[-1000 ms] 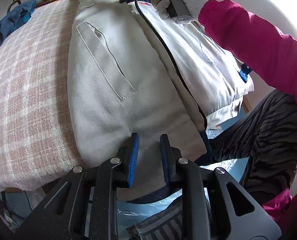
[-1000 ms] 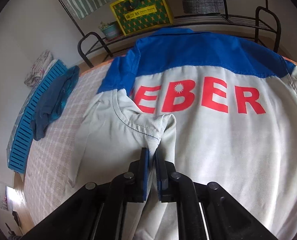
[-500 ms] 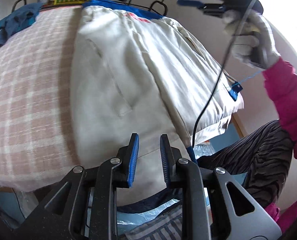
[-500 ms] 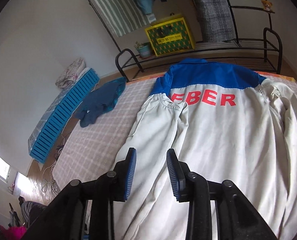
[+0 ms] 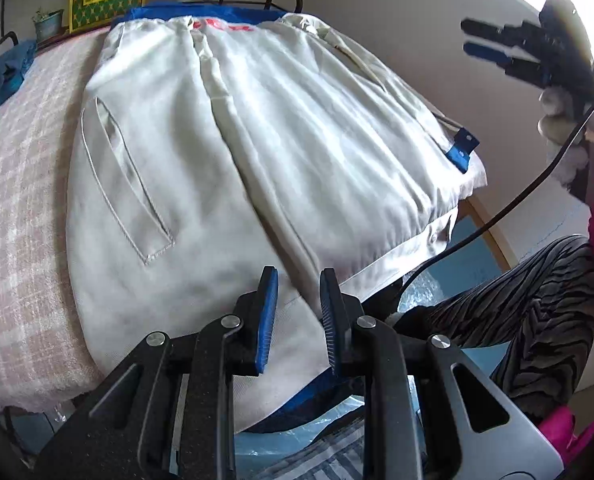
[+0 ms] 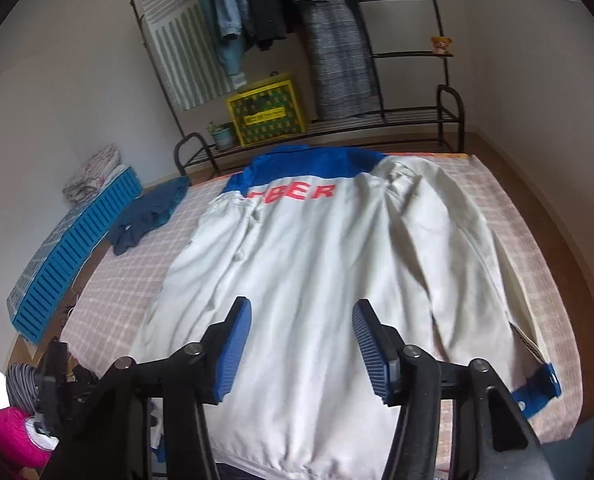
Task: Fold large clothes
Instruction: 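Grasp the blue cuff of the other jacket sleeve with the right tool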
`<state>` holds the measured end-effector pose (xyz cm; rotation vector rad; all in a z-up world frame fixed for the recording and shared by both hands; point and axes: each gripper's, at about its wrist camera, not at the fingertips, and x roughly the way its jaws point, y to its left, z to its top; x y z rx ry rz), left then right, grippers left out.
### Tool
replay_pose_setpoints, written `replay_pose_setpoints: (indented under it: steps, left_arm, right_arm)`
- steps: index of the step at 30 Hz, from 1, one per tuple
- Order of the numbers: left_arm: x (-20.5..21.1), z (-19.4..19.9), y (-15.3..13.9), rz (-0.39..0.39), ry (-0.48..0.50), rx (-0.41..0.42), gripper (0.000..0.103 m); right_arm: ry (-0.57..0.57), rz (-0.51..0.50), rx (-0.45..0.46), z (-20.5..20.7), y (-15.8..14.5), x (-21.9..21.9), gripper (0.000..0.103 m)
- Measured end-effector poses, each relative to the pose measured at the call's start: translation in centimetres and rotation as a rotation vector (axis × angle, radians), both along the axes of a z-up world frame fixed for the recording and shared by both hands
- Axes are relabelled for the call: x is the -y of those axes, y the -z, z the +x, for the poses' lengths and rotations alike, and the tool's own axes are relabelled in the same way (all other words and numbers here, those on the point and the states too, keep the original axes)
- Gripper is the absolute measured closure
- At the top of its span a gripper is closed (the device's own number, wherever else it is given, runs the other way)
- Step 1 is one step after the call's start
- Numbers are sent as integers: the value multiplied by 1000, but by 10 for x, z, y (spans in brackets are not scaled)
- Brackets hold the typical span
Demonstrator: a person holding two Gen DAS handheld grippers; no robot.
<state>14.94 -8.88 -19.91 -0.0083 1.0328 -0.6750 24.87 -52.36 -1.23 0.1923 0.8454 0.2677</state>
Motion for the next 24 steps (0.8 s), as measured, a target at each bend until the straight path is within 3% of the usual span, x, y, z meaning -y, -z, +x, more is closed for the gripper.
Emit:
replay_pose_setpoints:
  steps: [6, 10, 16, 19, 24]
  left_arm:
    - [14, -2, -43, -41, 38, 83, 83]
    - [20, 4, -59, -78, 45, 97, 72]
    - [34, 16, -55, -77, 52, 60, 72]
    - [43, 18, -52, -86, 70, 34, 72]
    - [48, 22, -55, -101, 56, 13, 72]
  right_arm:
    - [192, -28, -55, -19, 21, 84, 44]
    - [306, -14, -120, -31, 40, 141, 44]
    - [439, 92, -239, -46, 79, 211, 44]
    - [472, 99, -262, -45, 94, 232, 44]
    - [591, 205, -281, -44, 126, 270, 47]
